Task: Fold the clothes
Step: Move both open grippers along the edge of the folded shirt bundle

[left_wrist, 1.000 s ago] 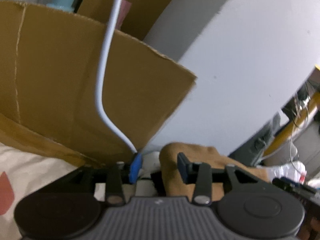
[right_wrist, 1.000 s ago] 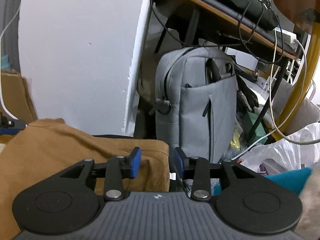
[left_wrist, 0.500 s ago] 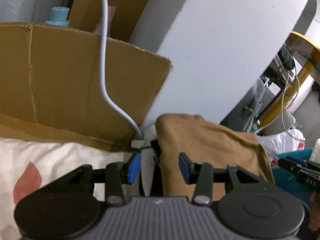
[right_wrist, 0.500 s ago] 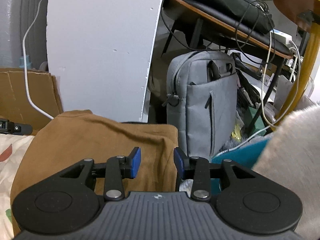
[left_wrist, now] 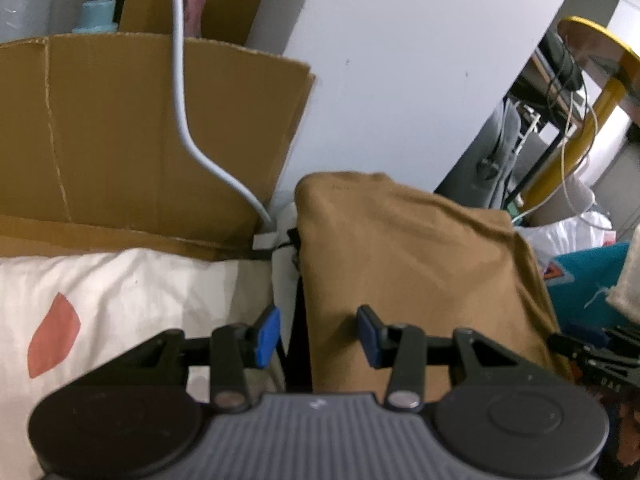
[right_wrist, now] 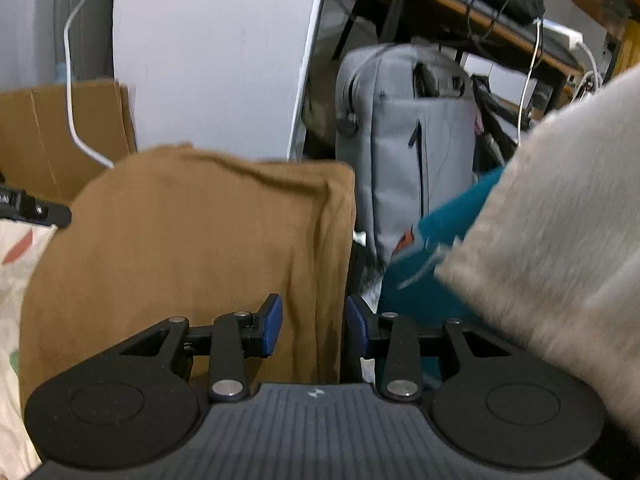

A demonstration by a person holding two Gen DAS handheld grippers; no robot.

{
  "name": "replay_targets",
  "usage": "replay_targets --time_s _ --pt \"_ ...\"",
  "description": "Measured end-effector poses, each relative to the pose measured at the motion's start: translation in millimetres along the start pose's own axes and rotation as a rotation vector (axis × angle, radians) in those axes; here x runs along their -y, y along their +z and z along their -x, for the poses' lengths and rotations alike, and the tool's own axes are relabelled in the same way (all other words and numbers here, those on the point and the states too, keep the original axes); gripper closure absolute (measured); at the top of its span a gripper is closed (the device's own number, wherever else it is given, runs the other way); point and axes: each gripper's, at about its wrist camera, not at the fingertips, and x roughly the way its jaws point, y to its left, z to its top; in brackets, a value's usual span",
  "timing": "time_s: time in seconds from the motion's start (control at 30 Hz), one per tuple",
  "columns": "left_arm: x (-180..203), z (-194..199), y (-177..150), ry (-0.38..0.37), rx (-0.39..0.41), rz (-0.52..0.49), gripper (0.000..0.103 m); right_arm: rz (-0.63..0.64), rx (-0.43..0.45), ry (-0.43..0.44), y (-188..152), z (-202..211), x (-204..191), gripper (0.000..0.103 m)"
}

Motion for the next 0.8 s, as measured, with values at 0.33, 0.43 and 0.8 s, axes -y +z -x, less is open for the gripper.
replay_targets --time_s 0.33,0.43,0.8 --pt "-1.1 -11.6 -3.5 -0.002 -0.001 -0.011 0.057 0.034 -0.026 -0.035 -7.6 -6.9 3.9 0.094" --pt "-4.4 -9.5 -0.6 -0.004 0.01 -0.004 0.057 0.042 -0.023 -0.061 -7.6 -2.6 -1.0 0.093" --pt "-12.9 -6.9 3.2 -0.008 0.035 0.035 0.057 -0.017 0.046 -0.01 21.9 -5.4 -6.8 0.085"
